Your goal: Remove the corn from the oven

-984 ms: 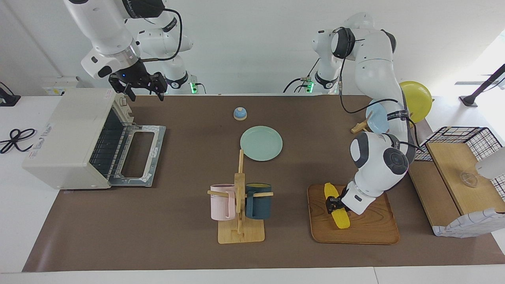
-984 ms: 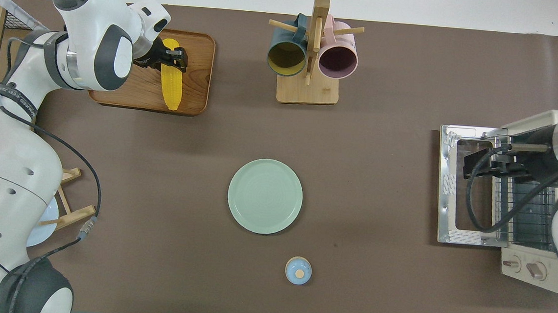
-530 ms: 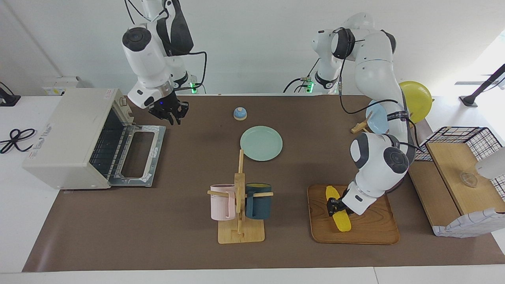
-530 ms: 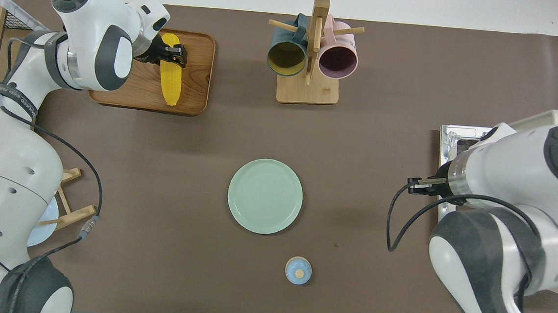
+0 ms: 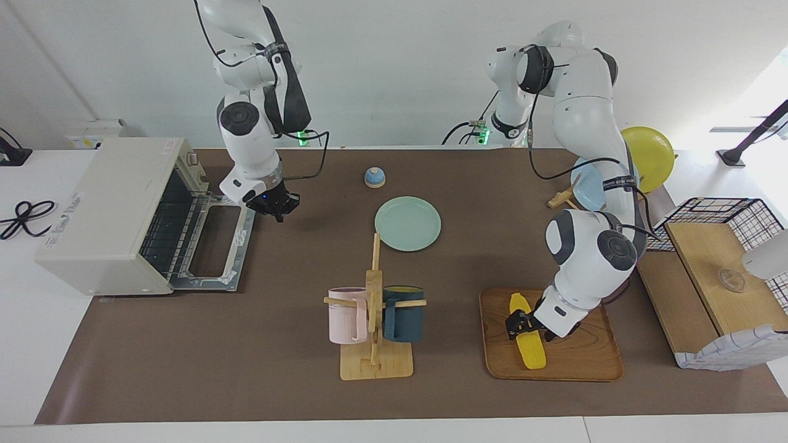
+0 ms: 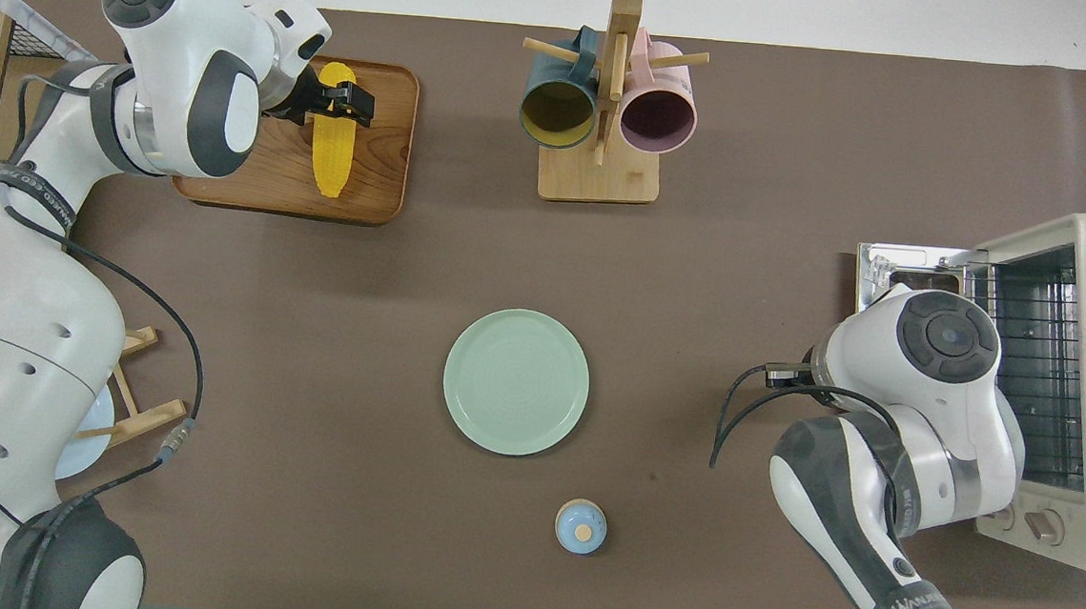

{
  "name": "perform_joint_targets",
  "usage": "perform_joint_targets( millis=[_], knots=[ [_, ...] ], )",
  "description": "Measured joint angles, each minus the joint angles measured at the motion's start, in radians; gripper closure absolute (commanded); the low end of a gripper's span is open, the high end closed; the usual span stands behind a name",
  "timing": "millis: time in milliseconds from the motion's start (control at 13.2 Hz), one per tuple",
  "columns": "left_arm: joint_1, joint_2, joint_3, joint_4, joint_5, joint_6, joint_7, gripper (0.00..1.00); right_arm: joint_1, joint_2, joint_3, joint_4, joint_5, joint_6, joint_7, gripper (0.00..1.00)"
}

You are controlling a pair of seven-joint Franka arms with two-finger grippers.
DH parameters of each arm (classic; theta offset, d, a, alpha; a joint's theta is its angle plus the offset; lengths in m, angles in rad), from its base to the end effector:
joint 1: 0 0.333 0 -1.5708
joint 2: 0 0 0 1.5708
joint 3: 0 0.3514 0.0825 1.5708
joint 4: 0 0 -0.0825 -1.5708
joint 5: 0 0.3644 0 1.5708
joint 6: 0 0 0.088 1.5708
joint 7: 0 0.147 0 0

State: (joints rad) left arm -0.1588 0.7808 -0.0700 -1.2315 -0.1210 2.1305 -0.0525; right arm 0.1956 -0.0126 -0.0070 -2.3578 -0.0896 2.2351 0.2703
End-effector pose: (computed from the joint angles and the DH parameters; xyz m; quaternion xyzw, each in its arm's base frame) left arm 0.7566 -0.1709 0.3098 0.9941 -0.0472 0.0482 0.0846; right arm 0.4605 0.0823 0.3340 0.9979 -0.0112 -0.0459 0.0453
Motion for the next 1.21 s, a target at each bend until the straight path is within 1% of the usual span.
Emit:
perform_joint_targets(
  millis=[151,379,681,909,1060,1136,1211],
  knots=[
    [0.000,-0.037,0.000,0.011,0.000,-0.054,0.000,0.00,-0.022,-0.017,-0.001,-0.051,-0.005,0.020,0.009,1.00],
    [0.014,-0.139,0.003,0.014,0.000,-0.177,-0.003,0.00,-0.078,-0.045,-0.002,-0.109,-0.024,0.027,0.010,1.00],
    [0.064,-0.291,0.011,0.004,0.000,-0.370,-0.003,0.00,-0.099,-0.059,-0.002,-0.131,-0.029,0.035,0.010,1.00],
    [0.093,-0.411,0.020,-0.024,0.003,-0.523,-0.003,0.00,-0.100,-0.059,0.002,-0.132,-0.090,0.035,0.010,1.00],
    [0.104,-0.494,0.021,-0.066,0.024,-0.589,-0.003,0.00,-0.097,-0.059,0.016,-0.129,-0.136,0.022,0.017,1.00],
    [0.105,-0.544,0.021,-0.107,0.034,-0.600,-0.003,0.00,-0.097,-0.059,0.021,-0.112,-0.140,-0.007,0.017,1.00],
    [0.105,-0.601,0.021,-0.160,0.042,-0.607,-0.003,0.00,-0.096,-0.059,0.026,-0.080,-0.140,-0.062,0.017,1.00]
  ],
)
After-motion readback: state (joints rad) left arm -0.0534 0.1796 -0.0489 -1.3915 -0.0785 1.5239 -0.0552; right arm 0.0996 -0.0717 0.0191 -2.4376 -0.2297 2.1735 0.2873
